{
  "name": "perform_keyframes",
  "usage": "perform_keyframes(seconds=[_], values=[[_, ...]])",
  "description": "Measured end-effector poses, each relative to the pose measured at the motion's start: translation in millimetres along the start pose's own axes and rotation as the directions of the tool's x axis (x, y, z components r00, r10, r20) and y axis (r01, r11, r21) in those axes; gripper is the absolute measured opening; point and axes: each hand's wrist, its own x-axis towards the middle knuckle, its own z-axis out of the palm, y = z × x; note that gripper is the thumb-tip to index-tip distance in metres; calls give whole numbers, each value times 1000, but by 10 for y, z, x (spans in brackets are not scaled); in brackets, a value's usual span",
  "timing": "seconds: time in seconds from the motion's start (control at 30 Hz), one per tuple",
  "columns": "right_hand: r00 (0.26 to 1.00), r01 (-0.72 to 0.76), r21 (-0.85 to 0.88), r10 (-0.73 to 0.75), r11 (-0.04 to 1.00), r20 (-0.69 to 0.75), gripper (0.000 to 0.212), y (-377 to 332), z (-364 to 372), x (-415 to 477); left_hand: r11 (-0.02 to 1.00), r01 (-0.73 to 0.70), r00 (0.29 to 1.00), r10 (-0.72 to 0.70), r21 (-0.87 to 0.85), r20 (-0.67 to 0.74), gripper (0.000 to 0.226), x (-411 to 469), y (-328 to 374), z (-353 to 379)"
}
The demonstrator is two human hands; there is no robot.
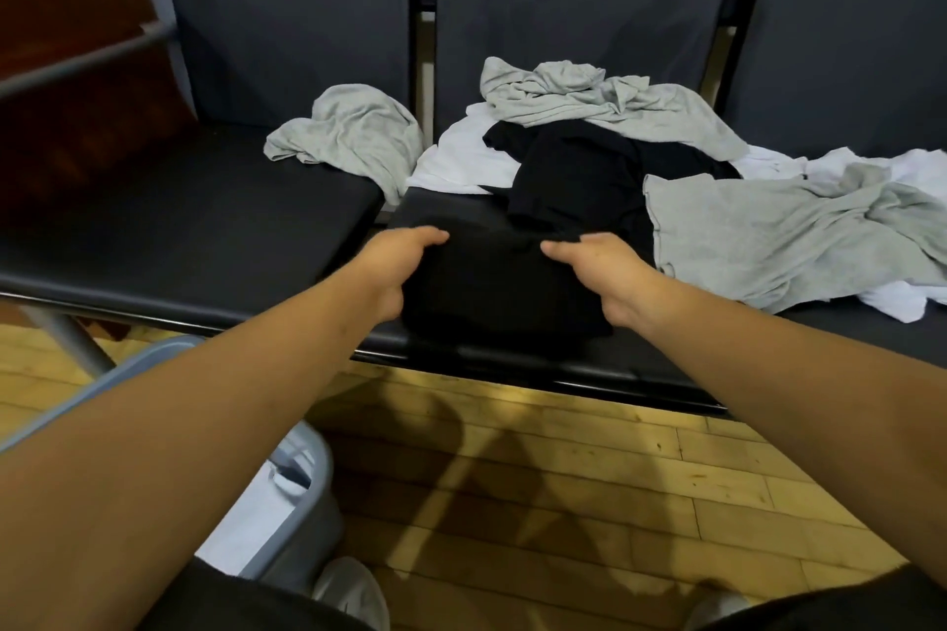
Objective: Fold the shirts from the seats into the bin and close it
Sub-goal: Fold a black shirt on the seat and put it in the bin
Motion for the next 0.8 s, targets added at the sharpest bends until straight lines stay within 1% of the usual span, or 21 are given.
perform_keyframes(seconds=[0.07,0.13,0.17,0.23,0.27,0.33,0.37,0.4,0.43,0.47,0.5,0.53,0.57,0.6,0.73,0.8], values=[[997,36,129,-45,991,62,15,-139,212,-2,995,-66,998,64,-70,-27,36,-76,93,-319],[987,75,187,-99,980,125,17,-245,540,11,985,-115,992,106,-130,-75,49,-165,137,-735],[980,97,186,-127,978,153,21,-291,742,12,982,-130,988,116,-139,-100,52,-225,137,-946],[960,133,164,-168,977,222,31,-349,1202,-17,983,-134,979,111,-127,-174,45,-380,88,-1400],[952,140,145,-173,980,254,32,-364,1452,-41,982,-125,974,94,-139,-206,45,-457,28,-1635],[932,148,88,-169,985,321,23,-378,1985,-134,977,-119,961,69,-176,-269,51,-607,-135,-2103],[919,162,54,-171,985,354,25,-356,2264,-177,974,-126,949,64,-188,-309,46,-688,-246,-2327],[905,179,21,-173,984,389,37,-317,2542,-230,971,-138,935,62,-195,-349,40,-768,-379,-2541],[891,189,-25,-161,982,425,54,-258,2808,-278,967,-140,921,48,-213,-386,37,-836,-534,-2751],[869,197,-52,-150,979,471,60,-179,3064,-337,962,-137,908,26,-238,-419,37,-906,-707,-2945],[854,209,-84,-140,974,501,54,-73,3306,-384,957,-127,895,-2,-260,-446,38,-982,-896,-3129],[833,219,-110,-127,970,538,40,38,3523,-442,953,-113,878,-37,-282,-476,37,-1061,-1089,-3312],[817,219,-132,-108,967,567,33,174,3732,-485,947,-102,864,-69,-306,-500,35,-1144,-1290,-3469],[800,210,-153,-80,966,594,33,319,3934,-529,940,-88,843,-106,-328,-527,33,-1219,-1493,-3619],[741,143,-322,114,936,662,62,1007,4605,-631,914,-76,735,-218,-398,-642,29,-1426,-2286,-4078],[720,109,-384,193,917,666,62,1333,4813,-696,916,-50,692,-255,-397,-676,28,-1473,-2627,-4195]])
